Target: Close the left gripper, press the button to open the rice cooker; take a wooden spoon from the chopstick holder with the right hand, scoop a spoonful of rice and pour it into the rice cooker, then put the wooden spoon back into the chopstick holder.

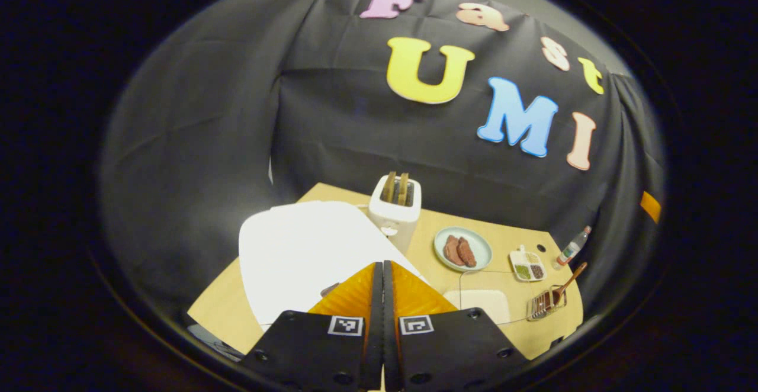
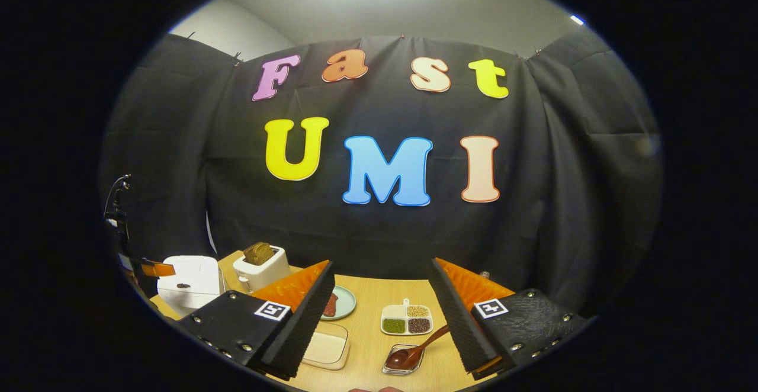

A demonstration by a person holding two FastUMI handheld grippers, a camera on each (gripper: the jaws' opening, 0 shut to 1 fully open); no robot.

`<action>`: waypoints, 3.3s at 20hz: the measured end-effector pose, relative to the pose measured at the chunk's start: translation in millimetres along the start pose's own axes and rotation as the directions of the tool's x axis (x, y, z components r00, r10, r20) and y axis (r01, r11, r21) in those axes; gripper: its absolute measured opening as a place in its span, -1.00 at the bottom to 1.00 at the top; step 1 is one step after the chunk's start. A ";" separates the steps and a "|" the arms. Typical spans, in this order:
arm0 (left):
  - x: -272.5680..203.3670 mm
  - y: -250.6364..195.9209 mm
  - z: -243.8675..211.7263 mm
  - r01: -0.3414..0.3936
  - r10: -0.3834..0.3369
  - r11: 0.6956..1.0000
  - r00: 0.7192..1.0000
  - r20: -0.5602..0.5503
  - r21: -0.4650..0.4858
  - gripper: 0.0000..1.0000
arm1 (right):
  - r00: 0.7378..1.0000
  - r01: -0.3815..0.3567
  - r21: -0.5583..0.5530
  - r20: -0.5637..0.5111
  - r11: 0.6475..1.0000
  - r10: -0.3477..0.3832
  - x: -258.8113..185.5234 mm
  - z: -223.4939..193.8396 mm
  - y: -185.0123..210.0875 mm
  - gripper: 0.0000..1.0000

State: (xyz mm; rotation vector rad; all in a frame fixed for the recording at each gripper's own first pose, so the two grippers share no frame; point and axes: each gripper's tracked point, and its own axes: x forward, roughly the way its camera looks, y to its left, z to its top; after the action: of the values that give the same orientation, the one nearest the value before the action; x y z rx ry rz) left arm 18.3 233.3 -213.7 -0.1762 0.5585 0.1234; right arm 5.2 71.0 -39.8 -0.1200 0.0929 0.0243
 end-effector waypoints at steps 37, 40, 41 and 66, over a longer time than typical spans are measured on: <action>-113.5 -99.3 125.6 -0.055 -0.062 0.976 0.855 0.514 0.210 0.94 | 0.973 0.144 0.097 -0.196 0.985 -0.123 43.4 -143.3 -111.7 0.95; -110.0 -103.4 120.1 -0.066 -0.055 0.973 0.864 0.501 0.221 0.96 | 0.960 0.161 0.117 -0.249 0.980 -0.128 58.4 -176.2 -120.4 0.95; -110.2 -104.9 120.3 -0.071 -0.051 0.973 0.864 0.501 0.221 0.96 | 0.956 0.164 0.126 -0.266 0.978 -0.126 63.1 -187.2 -122.8 0.95; -112.7 -117.9 95.7 -0.142 0.027 0.966 0.885 0.466 0.214 0.92 | 0.910 0.140 0.387 -0.413 0.912 0.035 144.8 -269.8 -98.7 -0.77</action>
State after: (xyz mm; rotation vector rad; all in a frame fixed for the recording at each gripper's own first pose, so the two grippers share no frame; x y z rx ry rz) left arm -7.9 129.5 -57.9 0.1189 0.1012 0.1756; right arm 127.7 -56.8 -308.5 0.2981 0.5171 -0.0771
